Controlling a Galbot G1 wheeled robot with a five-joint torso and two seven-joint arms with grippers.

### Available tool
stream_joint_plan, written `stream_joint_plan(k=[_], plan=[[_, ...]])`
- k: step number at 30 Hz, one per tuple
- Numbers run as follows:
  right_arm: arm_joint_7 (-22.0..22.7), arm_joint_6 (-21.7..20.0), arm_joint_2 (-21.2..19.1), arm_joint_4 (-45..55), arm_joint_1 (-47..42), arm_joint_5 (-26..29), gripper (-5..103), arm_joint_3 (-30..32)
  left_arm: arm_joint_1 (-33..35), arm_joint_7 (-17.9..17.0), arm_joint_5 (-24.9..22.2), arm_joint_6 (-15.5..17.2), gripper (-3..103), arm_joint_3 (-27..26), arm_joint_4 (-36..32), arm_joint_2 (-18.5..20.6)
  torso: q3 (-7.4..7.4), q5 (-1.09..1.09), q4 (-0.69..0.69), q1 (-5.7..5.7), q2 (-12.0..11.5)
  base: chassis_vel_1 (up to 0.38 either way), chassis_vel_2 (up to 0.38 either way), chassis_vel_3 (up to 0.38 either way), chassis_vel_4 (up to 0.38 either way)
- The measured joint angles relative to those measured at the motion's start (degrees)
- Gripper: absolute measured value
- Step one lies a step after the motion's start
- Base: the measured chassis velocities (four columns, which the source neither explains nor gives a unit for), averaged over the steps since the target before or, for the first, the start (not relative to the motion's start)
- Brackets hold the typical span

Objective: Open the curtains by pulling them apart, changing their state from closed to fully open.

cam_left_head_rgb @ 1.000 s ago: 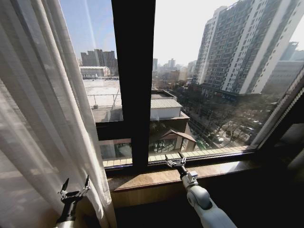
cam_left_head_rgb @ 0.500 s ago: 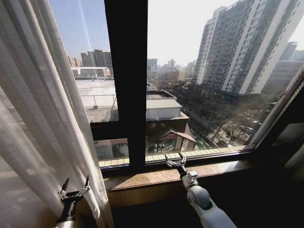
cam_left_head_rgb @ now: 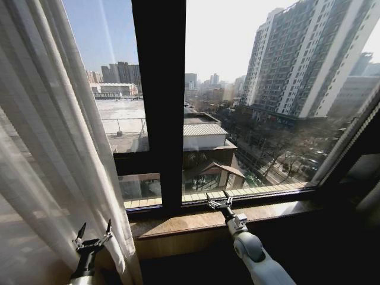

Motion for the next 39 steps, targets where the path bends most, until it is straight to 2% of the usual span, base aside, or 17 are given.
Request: stream_joint_plan(k=[39], plan=[[0.0,0.0,0.0,0.0,0.0,0.0,100,0.0,0.0,-0.01,0.0,0.0,100,0.0,0.0,0.0,0.0,0.0,0.0,0.0,0.0,0.0,0.0,0.0,0.0]])
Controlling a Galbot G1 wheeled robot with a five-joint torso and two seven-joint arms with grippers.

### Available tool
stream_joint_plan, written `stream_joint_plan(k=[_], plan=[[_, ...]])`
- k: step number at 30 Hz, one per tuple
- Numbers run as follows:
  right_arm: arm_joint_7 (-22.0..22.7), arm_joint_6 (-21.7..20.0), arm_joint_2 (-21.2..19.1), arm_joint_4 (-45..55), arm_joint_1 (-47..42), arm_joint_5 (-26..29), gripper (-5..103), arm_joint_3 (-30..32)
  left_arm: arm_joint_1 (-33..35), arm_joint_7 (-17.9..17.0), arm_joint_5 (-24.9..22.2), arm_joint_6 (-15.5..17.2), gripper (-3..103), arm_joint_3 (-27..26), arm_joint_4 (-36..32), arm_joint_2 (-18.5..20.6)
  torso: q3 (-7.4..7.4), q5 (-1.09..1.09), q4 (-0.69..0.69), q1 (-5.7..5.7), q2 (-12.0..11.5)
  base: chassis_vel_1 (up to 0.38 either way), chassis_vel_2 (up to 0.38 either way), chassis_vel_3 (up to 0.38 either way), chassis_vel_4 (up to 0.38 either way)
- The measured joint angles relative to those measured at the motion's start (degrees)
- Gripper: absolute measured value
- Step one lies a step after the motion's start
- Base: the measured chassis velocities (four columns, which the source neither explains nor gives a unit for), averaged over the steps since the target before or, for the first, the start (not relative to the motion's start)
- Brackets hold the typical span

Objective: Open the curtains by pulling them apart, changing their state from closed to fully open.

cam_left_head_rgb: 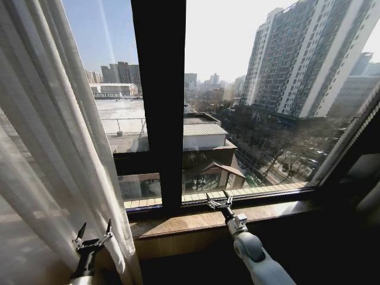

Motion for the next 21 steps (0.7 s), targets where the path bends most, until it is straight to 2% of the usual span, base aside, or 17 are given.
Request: stream_joint_plan(k=[18,20,21], plan=[[0.0,0.0,0.0,0.0,0.0,0.0,100,0.0,-0.02,-0.02,0.0,0.05,100,0.02,0.0,0.0,0.0,0.0,0.0,0.0,0.0,0.0,0.0,0.0,0.0],[0.0,0.0,0.0,0.0,0.0,0.0,100,0.0,-0.2,-0.13,0.01,0.34,100,0.2,0.0,0.02,0.0,0.0,0.01,0.0,0.0,0.0,0.0,0.0,0.0],[0.0,0.0,0.0,0.0,0.0,0.0,100,0.0,-1.04,-0.74,0.17,1.82,100,1.11,-0.12,0.18,0.0,0.01,0.02,0.0,0.0,0.0,0.0,0.0,0.0]])
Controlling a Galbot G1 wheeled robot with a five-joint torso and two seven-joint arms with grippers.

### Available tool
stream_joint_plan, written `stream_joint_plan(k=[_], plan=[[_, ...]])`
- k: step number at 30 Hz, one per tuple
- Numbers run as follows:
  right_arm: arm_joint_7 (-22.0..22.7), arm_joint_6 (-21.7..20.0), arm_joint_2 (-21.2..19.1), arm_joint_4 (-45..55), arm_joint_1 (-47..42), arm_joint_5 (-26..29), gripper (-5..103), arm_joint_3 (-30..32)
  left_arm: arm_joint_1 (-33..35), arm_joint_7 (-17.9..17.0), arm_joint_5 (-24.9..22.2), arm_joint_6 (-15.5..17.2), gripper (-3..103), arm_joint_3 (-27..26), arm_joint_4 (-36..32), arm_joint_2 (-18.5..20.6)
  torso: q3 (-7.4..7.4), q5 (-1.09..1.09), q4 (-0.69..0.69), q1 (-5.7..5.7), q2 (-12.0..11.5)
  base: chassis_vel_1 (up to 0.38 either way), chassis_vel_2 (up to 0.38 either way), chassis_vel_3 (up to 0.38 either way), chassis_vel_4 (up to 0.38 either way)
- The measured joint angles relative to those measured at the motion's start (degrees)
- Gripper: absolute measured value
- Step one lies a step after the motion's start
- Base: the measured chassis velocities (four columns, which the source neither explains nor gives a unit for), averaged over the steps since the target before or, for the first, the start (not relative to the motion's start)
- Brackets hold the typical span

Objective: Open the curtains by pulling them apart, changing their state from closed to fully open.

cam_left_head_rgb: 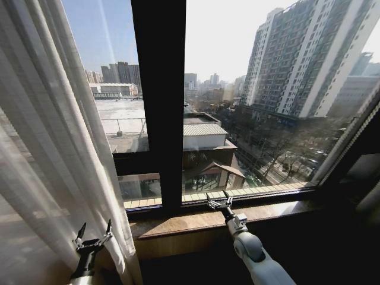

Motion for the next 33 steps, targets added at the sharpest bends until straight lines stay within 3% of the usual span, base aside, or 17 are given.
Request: stream_joint_plan(k=[3,4,6,8,12,13,16,19,27,29,31,33], plan=[[0.0,0.0,0.0,0.0,0.0,0.0,100,0.0,-3.13,-1.98,0.86,5.34,100,3.4,-0.8,0.66,0.0,-0.01,-0.03,0.0,0.0,0.0,0.0,0.0,0.0],[0.0,0.0,0.0,0.0,0.0,0.0,100,0.0,-3.13,-1.98,0.86,5.34,100,3.4,-0.8,0.66,0.0,-0.01,-0.03,0.0,0.0,0.0,0.0,0.0,0.0],[0.0,0.0,0.0,0.0,0.0,0.0,100,0.0,-5.62,-3.61,1.55,9.69,100,6.13,-1.36,1.15,0.0,-0.01,-0.02,0.0,0.0,0.0,0.0,0.0,0.0],[0.0,0.0,0.0,0.0,0.0,0.0,100,0.0,-6.15,-3.94,1.72,10.6,100,6.73,-1.49,1.25,0.0,0.0,-0.02,0.0,0.0,0.0,0.0,0.0,0.0],[0.0,0.0,0.0,0.0,0.0,0.0,100,0.0,-11.35,-7.4,3.15,19.64,100,12.39,-2.77,2.3,0.0,0.0,-0.02,0.0,0.0,0.0,0.0,0.0,0.0],[0.0,0.0,0.0,0.0,0.0,0.0,100,0.0,-11.35,-7.4,3.15,19.64,100,12.39,-2.77,2.3,0.0,0.0,-0.02,0.0,0.0,0.0,0.0,0.0,0.0],[0.0,0.0,0.0,0.0,0.0,0.0,100,0.0,-14.81,-9.6,4.12,25.61,100,16.13,-3.57,2.99,0.0,0.0,-0.02,0.01,0.0,0.0,0.0,0.0,0.0],[0.0,0.0,0.0,0.0,0.0,0.0,100,0.0,-16.46,-10.59,4.58,28.43,100,17.96,-3.98,3.3,0.0,-0.01,-0.04,0.01,-0.01,0.0,0.0,0.0,0.0],[-0.01,0.0,0.0,0.0,0.0,0.0,100,0.0,-18.56,-12.68,5.29,29.13,100,16.91,-1.5,4.44,0.0,-0.04,-0.02,0.0,0.0,0.0,0.0,0.0,0.0],[-0.01,0.0,0.01,0.01,0.0,0.0,100,0.0,-20.59,-15.48,6.34,27.53,100,13.25,2.71,6.08,0.0,0.06,-0.03,0.01,0.0,0.0,0.0,0.0,0.0],[0.0,0.0,0.0,0.01,0.01,0.0,100,0.01,-20.47,-15.67,6.94,26.64,100,12.52,3.47,6.19,0.01,-0.07,-0.02,0.01,-0.01,0.0,0.0,0.0,0.0],[0.0,0.0,0.0,0.01,0.01,0.0,100,0.01,-19.72,-15.67,7.61,25.26,100,10.89,3.64,6.35,0.0,-0.02,-0.02,0.01,0.0,0.0,0.0,0.0,0.0]])
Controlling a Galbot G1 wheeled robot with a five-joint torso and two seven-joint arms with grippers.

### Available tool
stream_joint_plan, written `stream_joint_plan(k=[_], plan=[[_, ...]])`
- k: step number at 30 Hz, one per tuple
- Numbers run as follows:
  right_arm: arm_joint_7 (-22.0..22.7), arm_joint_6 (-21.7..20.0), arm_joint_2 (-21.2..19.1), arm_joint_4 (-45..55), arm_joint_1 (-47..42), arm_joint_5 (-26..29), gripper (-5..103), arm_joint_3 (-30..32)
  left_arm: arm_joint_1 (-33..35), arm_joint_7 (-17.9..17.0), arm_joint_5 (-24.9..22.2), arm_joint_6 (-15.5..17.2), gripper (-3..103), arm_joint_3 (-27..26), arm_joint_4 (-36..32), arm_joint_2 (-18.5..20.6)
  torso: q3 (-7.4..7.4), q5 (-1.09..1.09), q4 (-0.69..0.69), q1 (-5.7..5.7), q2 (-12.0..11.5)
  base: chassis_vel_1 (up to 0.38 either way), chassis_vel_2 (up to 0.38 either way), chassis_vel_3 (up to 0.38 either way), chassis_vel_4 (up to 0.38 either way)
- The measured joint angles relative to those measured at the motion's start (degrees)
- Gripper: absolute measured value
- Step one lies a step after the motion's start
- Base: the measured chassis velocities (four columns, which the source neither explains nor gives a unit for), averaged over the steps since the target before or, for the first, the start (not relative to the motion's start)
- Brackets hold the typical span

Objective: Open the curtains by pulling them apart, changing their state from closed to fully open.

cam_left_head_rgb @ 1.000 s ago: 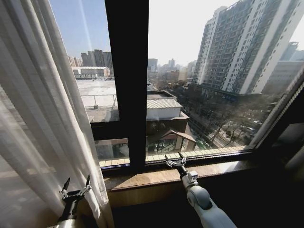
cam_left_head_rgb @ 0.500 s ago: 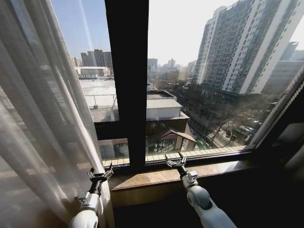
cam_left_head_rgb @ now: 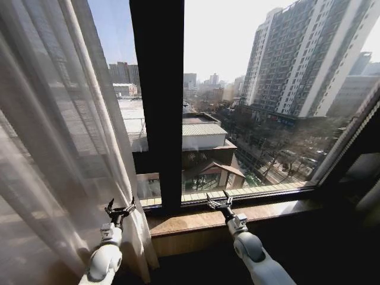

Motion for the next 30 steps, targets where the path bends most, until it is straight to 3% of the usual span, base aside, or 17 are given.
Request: stream_joint_plan(k=[6,15,19,22,23,25,30], plan=[[0.0,0.0,0.0,0.0,0.0,0.0,100,0.0,1.47,2.22,-0.47,-3.46,100,-2.16,0.51,0.27,-0.01,0.02,0.0,-0.01,0.0,0.0,0.0,0.0,0.0],[0.0,0.0,0.0,0.0,0.0,0.0,100,0.0,3.55,7.38,-4.75,-9.68,100,-4.11,1.05,0.35,0.0,0.01,0.0,-0.01,0.0,0.0,0.0,0.0,0.0],[0.0,0.0,0.0,-0.01,0.0,0.0,100,0.0,4.36,7.74,-5.83,-10.34,85,-6.07,1.36,1.25,-0.01,0.02,0.0,-0.01,0.0,0.0,0.0,0.0,0.0],[0.0,0.0,0.0,-0.01,0.0,0.0,100,0.0,4.44,7.86,-6.14,-10.32,81,-6.46,1.43,1.32,-0.01,0.01,0.0,-0.01,0.0,0.0,0.0,0.0,0.0],[0.0,0.0,0.0,-0.01,0.0,0.0,100,0.0,4.42,8.29,-6.27,-10.26,70,-6.73,1.6,1.27,-0.01,0.01,0.0,-0.01,0.0,0.0,0.0,0.0,0.0],[0.0,0.0,0.0,-0.01,0.0,0.0,100,0.0,4.37,8.74,-6.29,-10.46,70,-6.86,1.81,1.15,-0.01,0.01,0.0,-0.01,0.0,0.0,0.0,0.0,0.0],[0.0,0.0,0.0,-0.01,0.0,0.0,100,0.0,4.22,9.38,-6.47,-11.9,42,-6.93,2.42,0.64,-0.01,0.01,-0.01,-0.01,0.0,0.0,0.0,0.0,0.0]])
